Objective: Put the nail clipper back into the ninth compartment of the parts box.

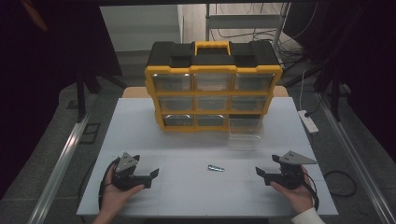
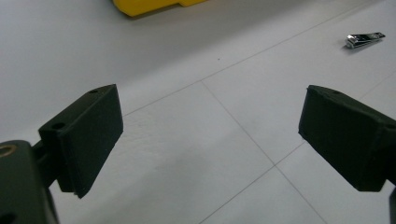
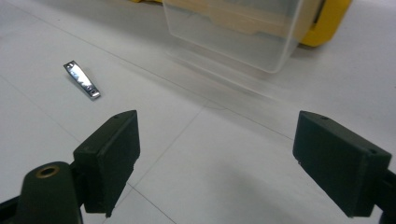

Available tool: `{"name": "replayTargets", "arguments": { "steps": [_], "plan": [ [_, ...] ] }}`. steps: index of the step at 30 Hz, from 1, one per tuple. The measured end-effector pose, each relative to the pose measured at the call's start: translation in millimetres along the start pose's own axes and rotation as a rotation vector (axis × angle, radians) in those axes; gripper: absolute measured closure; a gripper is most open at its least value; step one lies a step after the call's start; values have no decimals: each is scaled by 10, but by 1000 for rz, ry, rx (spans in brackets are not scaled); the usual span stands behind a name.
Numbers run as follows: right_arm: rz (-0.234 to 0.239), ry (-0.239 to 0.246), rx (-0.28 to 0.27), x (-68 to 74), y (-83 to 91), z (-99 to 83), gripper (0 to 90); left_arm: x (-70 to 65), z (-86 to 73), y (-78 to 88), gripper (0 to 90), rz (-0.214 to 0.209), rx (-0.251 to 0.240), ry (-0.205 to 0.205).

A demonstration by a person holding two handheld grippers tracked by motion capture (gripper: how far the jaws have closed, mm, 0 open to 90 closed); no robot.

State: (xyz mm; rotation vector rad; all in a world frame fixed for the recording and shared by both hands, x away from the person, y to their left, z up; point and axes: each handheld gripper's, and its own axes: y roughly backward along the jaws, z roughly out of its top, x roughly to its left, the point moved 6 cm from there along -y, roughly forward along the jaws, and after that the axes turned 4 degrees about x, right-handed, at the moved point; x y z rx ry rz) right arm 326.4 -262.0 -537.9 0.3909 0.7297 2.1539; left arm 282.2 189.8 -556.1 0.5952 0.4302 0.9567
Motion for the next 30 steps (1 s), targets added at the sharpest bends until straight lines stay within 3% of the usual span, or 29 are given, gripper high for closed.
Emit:
{"name": "replayTargets", "arguments": {
  "steps": [7, 17, 30],
  "plan": [
    [8, 12, 15, 19, -60, 16, 153, 22, -17, 8, 76, 1, 1, 0],
    [-2, 7, 18, 21, -18, -11, 153, 5, 63, -1, 82, -13, -16, -35],
    [-17, 30, 41, 101, -16, 35, 156, 13, 75, -15, 86, -28, -12, -34]
  ]
}}
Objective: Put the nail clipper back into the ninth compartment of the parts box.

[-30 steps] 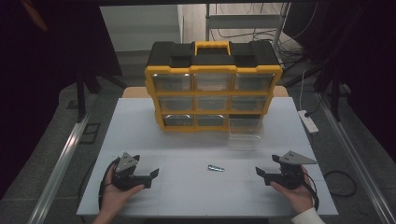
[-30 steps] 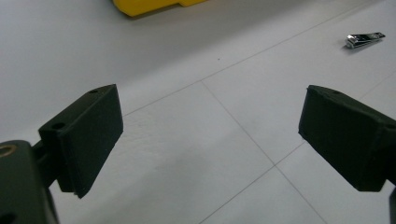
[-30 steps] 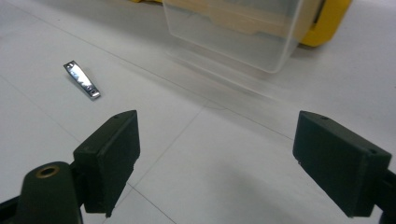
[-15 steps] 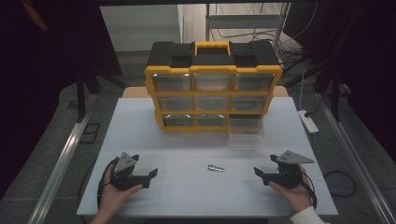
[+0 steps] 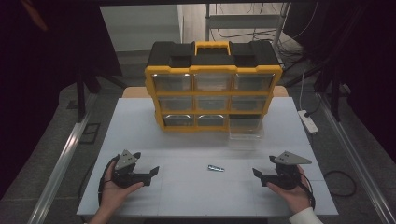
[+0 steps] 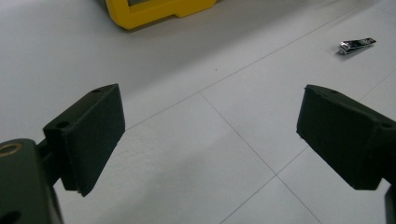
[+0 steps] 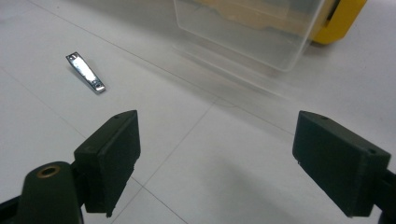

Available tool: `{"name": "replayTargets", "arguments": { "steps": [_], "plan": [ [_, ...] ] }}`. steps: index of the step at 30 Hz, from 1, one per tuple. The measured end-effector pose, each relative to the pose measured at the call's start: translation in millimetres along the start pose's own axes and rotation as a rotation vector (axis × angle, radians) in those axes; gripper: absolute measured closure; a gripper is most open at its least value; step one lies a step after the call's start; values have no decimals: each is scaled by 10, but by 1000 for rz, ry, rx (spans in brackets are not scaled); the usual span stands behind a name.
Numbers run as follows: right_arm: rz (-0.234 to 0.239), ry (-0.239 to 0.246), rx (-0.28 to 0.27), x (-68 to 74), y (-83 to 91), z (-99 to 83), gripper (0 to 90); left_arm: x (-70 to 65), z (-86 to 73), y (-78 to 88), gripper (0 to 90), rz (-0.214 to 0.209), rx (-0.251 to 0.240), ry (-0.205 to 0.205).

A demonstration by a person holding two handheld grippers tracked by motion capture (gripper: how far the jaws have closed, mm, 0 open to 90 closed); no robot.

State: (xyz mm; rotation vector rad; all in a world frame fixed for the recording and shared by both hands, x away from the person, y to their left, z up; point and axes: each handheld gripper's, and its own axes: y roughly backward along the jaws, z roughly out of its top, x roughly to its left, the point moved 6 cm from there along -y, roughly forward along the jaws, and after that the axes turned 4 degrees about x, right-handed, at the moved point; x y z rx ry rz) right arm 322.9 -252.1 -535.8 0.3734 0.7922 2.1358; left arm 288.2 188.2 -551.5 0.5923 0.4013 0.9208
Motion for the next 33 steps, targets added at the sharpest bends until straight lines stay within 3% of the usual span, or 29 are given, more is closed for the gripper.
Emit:
{"name": "replayTargets", "arguments": {
  "steps": [9, 18, 33],
  "plan": [
    [25, 29, 19, 79, -3, 86, 157, -6, -19, 12, 90, 2, -2, 2],
    [57, 61, 31, 104, 87, 356, 149, -28, -15, 27, 92, 3, -6, -7],
    [98, 175, 114, 291, 9, 640, 143, -37, -22, 2, 93, 0, 3, -17]
  ]
}}
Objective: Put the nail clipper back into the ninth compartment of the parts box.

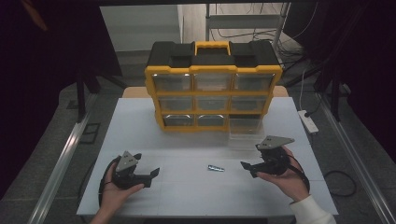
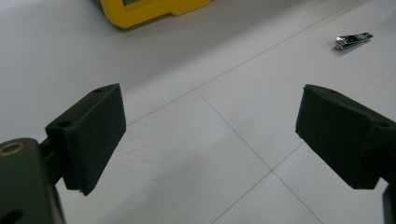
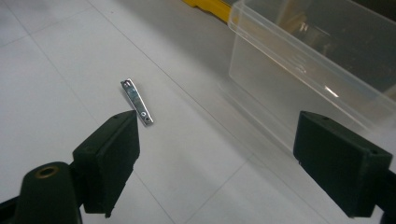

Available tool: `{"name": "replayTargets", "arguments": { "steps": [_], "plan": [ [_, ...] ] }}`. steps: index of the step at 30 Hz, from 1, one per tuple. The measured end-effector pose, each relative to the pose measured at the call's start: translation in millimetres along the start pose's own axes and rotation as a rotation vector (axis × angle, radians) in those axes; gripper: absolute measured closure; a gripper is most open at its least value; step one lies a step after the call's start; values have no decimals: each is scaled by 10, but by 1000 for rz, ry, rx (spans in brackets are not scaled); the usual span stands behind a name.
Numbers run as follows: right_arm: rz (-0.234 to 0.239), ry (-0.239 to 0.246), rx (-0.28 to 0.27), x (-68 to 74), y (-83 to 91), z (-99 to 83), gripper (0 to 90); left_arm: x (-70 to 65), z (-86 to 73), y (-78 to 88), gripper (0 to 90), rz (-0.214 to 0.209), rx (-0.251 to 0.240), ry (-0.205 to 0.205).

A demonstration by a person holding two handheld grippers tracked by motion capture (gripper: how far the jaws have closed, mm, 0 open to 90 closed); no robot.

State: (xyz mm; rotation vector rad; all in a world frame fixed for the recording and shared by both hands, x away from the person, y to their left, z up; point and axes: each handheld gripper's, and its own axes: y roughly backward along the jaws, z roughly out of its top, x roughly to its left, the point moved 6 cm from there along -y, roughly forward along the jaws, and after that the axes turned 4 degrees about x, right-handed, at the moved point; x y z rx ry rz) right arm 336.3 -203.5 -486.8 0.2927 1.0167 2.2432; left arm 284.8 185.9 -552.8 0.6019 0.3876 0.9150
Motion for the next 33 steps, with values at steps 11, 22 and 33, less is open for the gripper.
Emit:
{"name": "replayTargets", "arguments": {
  "steps": [11, 22, 33],
  "plan": [
    [6, 41, 16, 46, -37, 176, 140, -2, 1, -4, 94, -3, -1, -4],
    [23, 71, 65, 79, -122, 217, 132, -12, -3, -18, 95, -4, 5, -7],
    [46, 101, 92, 124, -235, 292, 133, -21, -10, -31, 96, -7, 16, -16]
  ]
}}
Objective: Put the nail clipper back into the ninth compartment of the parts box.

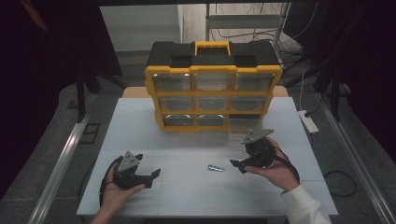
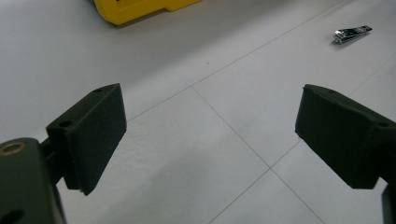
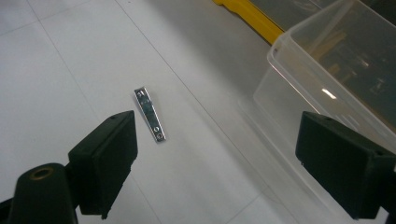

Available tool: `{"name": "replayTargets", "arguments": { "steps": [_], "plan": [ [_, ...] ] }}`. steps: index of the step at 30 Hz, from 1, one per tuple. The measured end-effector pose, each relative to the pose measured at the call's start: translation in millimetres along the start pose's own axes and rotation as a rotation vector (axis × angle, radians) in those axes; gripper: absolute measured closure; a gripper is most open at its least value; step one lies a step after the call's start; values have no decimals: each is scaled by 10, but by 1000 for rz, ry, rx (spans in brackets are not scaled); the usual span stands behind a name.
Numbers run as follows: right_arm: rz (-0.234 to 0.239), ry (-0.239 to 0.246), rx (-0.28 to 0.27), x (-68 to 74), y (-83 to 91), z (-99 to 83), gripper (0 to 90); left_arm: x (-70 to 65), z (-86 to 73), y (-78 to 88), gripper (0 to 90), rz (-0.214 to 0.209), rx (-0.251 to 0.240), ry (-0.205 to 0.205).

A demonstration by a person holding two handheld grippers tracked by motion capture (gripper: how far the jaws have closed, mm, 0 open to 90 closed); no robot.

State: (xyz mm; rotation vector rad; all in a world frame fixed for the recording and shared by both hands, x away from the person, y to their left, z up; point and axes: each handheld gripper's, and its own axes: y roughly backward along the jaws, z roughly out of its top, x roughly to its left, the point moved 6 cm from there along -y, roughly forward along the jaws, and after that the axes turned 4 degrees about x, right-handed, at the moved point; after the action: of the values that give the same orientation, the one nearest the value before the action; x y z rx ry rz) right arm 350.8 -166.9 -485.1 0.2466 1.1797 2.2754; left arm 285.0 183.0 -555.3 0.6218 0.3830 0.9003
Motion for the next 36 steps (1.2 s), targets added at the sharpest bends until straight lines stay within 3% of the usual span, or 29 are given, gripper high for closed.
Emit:
{"name": "replayTargets", "arguments": {
  "steps": [10, 25, 36],
  "plan": [
    [25, -5, -3, 18, -78, 102, 131, -3, -2, -7, 98, 0, 1, -2],
    [86, 84, 27, 175, -314, 325, 141, -13, -8, -16, 99, -3, 4, -6],
    [138, 111, 72, 282, -443, 357, 146, -15, -11, -21, 99, -1, 8, -9]
  ]
}}
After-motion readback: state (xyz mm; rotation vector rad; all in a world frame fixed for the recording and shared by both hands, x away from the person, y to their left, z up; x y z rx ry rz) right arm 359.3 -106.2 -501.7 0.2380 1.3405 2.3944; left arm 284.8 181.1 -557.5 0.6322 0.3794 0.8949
